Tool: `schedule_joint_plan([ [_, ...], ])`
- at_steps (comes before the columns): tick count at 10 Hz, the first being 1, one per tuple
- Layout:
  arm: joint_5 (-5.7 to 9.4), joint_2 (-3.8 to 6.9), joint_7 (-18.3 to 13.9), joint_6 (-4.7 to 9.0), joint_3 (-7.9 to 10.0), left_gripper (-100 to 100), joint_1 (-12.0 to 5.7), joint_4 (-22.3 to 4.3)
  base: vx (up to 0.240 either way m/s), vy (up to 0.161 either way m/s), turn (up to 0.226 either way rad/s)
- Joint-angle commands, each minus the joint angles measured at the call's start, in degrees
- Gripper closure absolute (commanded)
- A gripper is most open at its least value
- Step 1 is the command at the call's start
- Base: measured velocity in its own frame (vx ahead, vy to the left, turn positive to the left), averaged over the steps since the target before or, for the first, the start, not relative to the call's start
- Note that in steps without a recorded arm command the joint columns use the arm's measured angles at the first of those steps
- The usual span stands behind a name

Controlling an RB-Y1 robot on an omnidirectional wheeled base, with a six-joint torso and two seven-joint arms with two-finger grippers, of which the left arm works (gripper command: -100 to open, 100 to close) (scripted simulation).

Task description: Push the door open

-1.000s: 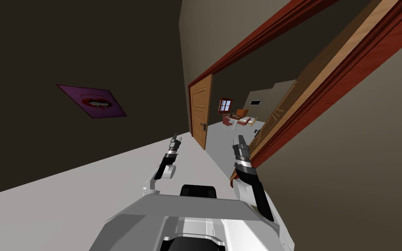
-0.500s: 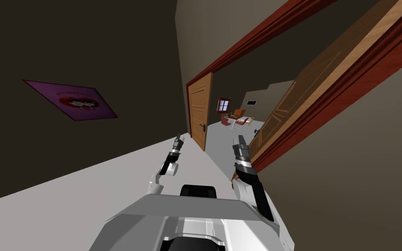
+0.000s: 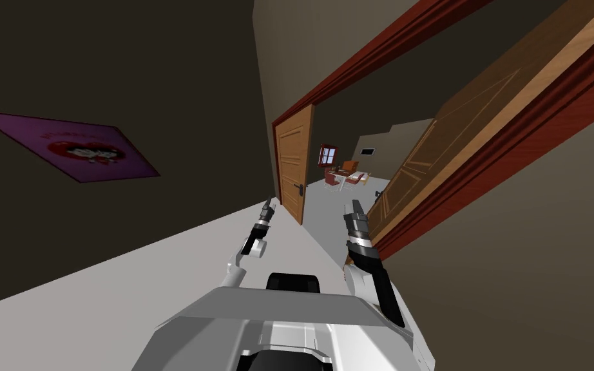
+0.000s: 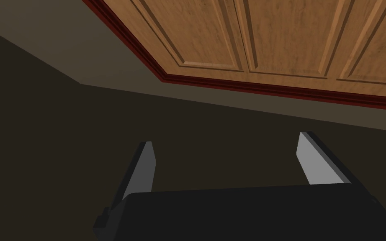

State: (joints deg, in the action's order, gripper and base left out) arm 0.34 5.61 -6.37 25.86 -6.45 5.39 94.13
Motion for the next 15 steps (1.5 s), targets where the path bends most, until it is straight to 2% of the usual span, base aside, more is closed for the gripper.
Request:
schedule_joint_plan([
  [1, 0.09, 0.30, -0.21, 0.06, -0.40, -100, -1.00, -1.72, 0.079, 0.064, -0.069],
  [15, 0.34, 0.36, -1.02, 0.17, -4.40, -100, -10.77, -17.58, 0.084, 0.068, -0.072],
])
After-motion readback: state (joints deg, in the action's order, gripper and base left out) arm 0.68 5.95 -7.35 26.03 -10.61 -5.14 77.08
